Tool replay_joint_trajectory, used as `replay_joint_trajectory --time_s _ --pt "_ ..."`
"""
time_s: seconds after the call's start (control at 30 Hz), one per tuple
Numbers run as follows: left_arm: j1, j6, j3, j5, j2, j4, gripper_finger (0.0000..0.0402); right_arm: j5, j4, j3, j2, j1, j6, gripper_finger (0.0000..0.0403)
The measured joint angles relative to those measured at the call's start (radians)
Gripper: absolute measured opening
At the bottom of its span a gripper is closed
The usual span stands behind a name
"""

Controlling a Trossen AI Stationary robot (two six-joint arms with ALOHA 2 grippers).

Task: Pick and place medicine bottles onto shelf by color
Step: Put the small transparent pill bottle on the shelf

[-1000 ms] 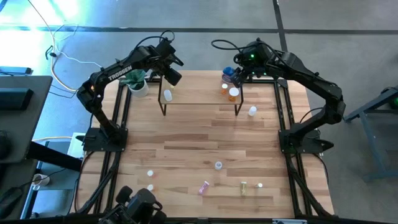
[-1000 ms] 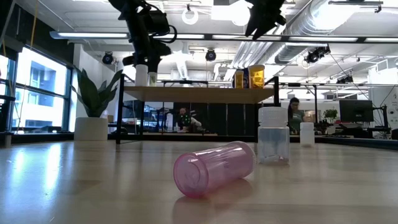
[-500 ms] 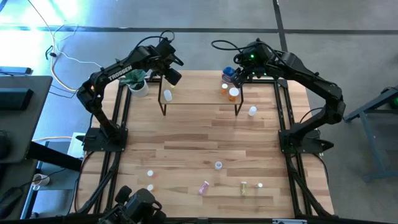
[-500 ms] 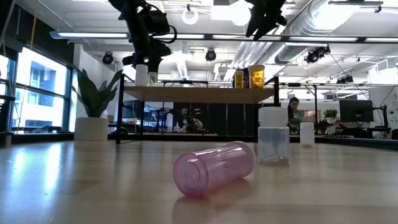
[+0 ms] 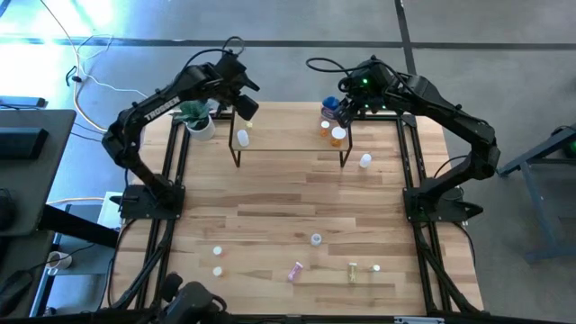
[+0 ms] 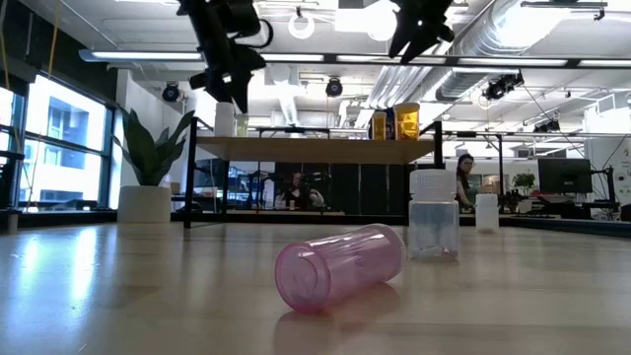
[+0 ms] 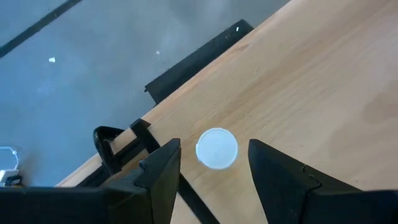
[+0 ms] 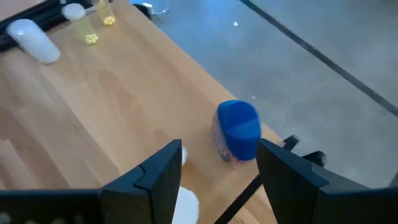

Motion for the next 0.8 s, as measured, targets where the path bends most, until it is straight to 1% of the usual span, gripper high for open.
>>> replay_joint_trajectory --time_s 0.1,0.23,0.37,0.5,0.63,0.7,0.8 --pt "-0.002 -0.012 0.000 0.014 -0.041 -0.002 0.0179 -0.015 -0.008 0.000 0.000 0.000 0.000 0.0197" --pt "-0.010 -0.053 0.000 0.076 -0.102 -0.008 0.0179 -0.066 -0.018 0.000 0.000 0.000 0.001 0.0197" --pt "-0.036 -0.063 0.000 0.138 -0.159 -0.018 0.0179 -0.159 -0.019 0.000 0.000 0.000 0.028 0.0197" --pt "-0.092 -0.019 -0.010 0.173 -0.211 -0.026 0.0179 -0.263 -0.028 0.000 0.000 0.006 0.037 0.0197" --pt "-0.156 -0.041 -0.078 0.213 -0.265 -0.002 0.0179 -0.261 -0.036 0.000 0.000 0.040 0.057 0.0197" --pt "-0.191 -0.067 -0.139 0.243 -0.296 0.031 0.0179 -0.261 -0.048 0.000 0.000 0.064 0.086 0.0197" --pt "-0.249 -0.107 -0.245 0.280 -0.355 0.122 0.0179 -0.258 -0.055 -0.015 -0.001 0.111 0.112 0.0197"
